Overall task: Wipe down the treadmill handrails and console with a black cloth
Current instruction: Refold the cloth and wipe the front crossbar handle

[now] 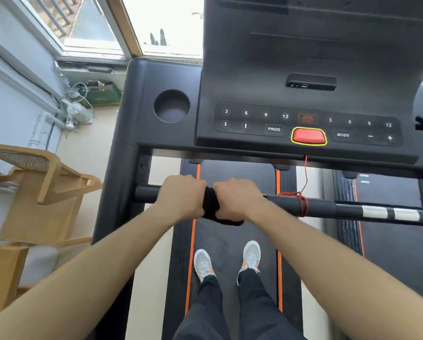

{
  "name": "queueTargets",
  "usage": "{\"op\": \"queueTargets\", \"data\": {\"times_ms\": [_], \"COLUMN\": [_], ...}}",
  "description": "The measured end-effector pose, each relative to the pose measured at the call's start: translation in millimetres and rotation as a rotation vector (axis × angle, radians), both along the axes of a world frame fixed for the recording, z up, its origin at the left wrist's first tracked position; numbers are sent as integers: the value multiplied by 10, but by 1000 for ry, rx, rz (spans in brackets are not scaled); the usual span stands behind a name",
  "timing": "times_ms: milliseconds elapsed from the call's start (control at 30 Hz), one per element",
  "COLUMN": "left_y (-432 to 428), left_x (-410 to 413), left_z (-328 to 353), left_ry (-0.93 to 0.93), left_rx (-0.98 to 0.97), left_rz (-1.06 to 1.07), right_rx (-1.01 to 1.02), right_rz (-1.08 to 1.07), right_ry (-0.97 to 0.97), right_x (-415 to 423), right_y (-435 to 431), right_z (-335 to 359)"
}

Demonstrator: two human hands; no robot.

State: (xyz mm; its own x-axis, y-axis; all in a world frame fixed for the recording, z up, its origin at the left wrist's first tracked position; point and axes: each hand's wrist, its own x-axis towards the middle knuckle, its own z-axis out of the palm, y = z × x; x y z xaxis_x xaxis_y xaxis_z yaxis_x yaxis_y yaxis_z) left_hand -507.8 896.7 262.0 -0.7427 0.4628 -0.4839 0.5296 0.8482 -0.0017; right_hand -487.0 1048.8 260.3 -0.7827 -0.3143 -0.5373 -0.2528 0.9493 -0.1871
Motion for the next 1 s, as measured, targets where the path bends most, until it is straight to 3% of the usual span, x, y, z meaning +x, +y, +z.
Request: {"op": "queueTargets", "data": {"times_ms": [100, 167, 200, 267, 400, 467, 533, 567, 633, 700, 767, 800, 833, 900, 933, 1000], "left_y": [162, 268, 309, 373, 483, 561, 656, 707, 811, 927, 1055, 1107, 1143, 1162, 1150, 1116], "left_x": [-401, -512, -504, -366, 178, 366, 406, 380, 204, -44, -246, -298, -312, -247, -150, 122], "left_z": [86, 69, 46, 43, -161, -251, -271, -212, -80, 24, 54, 56, 45, 20, -12, -136], "left_ry": [-662, -845, -831, -623, 134, 338, 396, 314, 39, -375, -760, -867, -895, -781, -632, -151], "left_rx": [-30, -47, -37, -17, 129, 209, 229, 198, 143, 106, 93, 88, 91, 115, 126, 172], "left_rz": [128, 150, 128, 30, -53, -56, -59, -46, -26, 1, 70, 106, 117, 77, 36, -39], "right_rx": [-154, -155, -138, -60, 111, 93, 73, 76, 92, 49, 9, -14, -30, 7, 46, 93], "right_rz": [-84, -129, -124, -82, 6, 12, 9, -14, -46, -68, -136, -173, -188, -135, -103, -98], "right_ry": [-603, -694, -660, -464, 490, 721, 666, 517, 48, -381, -619, -684, -693, -514, -352, 51], "right_x": [-359, -427, -401, -250, 391, 588, 541, 441, 180, -81, -240, -266, -256, -128, -6, 275], "right_y": [106, 134, 145, 167, 357, 471, 553, 591, 685, 799, 876, 888, 896, 885, 871, 856], "right_z": [176, 200, 185, 138, -109, -245, -222, -160, 7, 106, 147, 151, 136, 108, 87, -21]}}
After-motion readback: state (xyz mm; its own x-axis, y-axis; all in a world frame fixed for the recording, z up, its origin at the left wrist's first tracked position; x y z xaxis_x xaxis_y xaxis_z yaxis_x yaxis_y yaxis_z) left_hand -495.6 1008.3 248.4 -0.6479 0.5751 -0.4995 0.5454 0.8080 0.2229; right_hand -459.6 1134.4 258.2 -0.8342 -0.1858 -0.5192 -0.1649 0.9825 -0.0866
